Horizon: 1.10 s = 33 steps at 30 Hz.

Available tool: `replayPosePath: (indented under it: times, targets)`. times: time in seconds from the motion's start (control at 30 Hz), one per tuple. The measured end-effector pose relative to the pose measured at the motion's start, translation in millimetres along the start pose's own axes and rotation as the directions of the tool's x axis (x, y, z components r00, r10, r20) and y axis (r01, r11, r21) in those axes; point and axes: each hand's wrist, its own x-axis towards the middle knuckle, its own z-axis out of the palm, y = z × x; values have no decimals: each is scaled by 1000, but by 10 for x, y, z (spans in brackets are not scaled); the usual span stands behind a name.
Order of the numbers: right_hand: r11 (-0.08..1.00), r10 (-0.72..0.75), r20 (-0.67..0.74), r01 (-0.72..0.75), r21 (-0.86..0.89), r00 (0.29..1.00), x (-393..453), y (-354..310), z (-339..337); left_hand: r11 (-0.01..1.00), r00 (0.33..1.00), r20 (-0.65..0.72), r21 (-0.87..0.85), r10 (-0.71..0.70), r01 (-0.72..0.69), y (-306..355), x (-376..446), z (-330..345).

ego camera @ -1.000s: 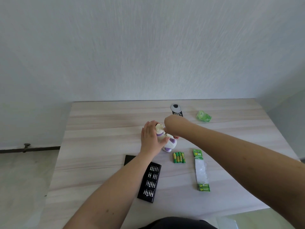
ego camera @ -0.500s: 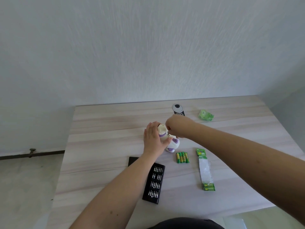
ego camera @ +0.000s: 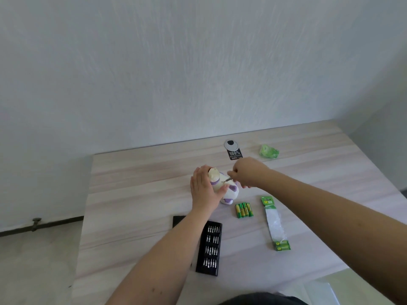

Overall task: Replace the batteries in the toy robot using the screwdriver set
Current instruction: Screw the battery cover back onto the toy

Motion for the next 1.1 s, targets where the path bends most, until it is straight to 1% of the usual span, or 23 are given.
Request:
replayPosePath:
  times: [0.07,0.13,0.2,0.27,0.3,0.33,0.4,0.43,0.47,0.6,0.73,0.8,0.87,0.97,1.1]
  targets:
    - [1000,-13,-101,14,14,995,-80,67,-28,1000,1000,8,1,2,-2,20,-11,-21]
    - [996,-5,-182,20,82,983,-165,154,3,1000,1000,20,3,0,0,29,-11,-42]
    - [974,36,-220,16,228,975,-262,240,75,1000,999,39,17,1,-2,4,3,-62]
    - [917,80,-214,12,399,974,-327,312,189,999,997,81,30,8,-11,-55,30,-78]
    - [865,104,-197,10,502,975,-353,343,264,999,993,121,36,1,-5,-82,51,-86]
    - [780,135,-166,-2,625,977,-374,370,345,999,987,163,43,-10,3,-94,71,-101]
    - [547,171,-61,-43,836,983,-405,423,513,999,976,219,47,-23,13,-115,107,-129]
    - [445,168,-14,-64,893,986,-422,450,589,999,971,237,42,-20,11,-130,120,-142]
    - [373,159,20,-79,924,987,-443,467,647,999,966,259,39,-14,4,-134,132,-167]
    - [195,98,71,-89,977,993,-512,536,777,999,937,349,41,19,-36,-68,168,-308]
    - [105,42,114,-118,987,993,-514,614,848,998,923,383,68,-27,0,7,151,-407]
    - [78,26,130,-131,988,991,-520,646,863,996,942,330,84,-60,33,8,105,-381]
    - [54,11,142,-143,988,990,-527,697,883,991,968,224,99,-114,94,57,51,-295]
    - [52,-31,143,-141,989,989,-546,782,909,965,965,101,130,-242,229,189,6,-185]
    - [-2,-16,84,-84,996,996,-564,898,930,933,945,74,199,-318,298,258,50,-147]
